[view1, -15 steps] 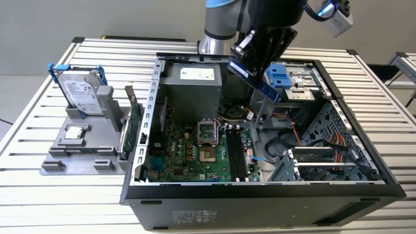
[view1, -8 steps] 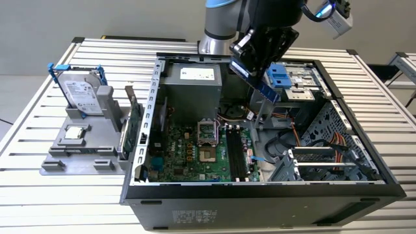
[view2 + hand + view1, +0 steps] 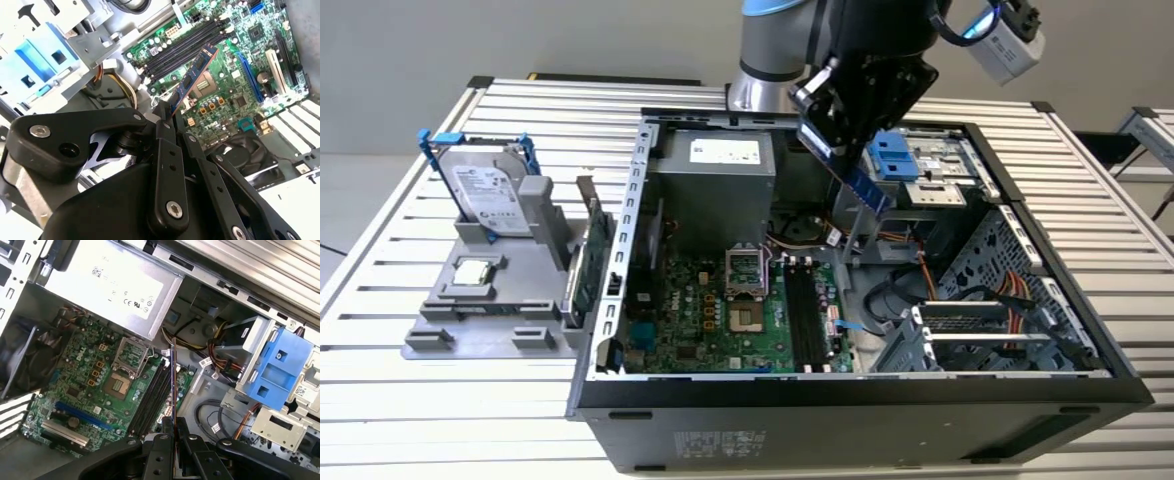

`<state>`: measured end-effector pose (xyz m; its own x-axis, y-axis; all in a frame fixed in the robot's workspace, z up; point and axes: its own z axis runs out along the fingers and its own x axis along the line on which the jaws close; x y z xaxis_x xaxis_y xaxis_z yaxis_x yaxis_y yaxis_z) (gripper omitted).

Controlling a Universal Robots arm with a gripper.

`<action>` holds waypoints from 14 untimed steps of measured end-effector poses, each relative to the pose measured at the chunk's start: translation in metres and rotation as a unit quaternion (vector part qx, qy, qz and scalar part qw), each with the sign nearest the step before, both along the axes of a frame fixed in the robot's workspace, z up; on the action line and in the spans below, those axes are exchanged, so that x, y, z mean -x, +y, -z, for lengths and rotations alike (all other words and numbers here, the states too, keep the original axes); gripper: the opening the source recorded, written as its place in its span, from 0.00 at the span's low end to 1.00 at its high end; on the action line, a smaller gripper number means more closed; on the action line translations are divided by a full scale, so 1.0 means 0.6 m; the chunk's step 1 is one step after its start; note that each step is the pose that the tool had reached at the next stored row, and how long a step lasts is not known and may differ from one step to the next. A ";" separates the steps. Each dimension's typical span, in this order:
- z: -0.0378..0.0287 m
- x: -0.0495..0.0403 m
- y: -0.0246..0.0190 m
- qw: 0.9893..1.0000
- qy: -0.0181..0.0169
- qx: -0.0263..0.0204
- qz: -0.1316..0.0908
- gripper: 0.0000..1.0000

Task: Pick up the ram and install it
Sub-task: 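Insert the ram into the slot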

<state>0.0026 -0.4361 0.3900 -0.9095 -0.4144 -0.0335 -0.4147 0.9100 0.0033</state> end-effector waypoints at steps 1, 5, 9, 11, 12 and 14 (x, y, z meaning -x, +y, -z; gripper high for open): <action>0.000 0.000 0.0000 1.000 0.000 0.000 0.005 0.00; 0.000 0.000 0.0000 1.000 0.000 0.000 0.027 0.00; 0.000 0.000 0.0000 0.997 0.000 0.000 0.074 0.00; 0.000 0.000 0.0000 0.996 0.000 0.000 0.085 0.00; 0.000 0.000 0.0000 0.996 0.000 0.000 0.091 0.00; 0.000 0.000 0.0000 0.995 0.000 0.000 0.102 0.00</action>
<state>0.0026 -0.4361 0.3900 -0.9744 -0.2221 -0.0335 -0.2223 0.9750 0.0033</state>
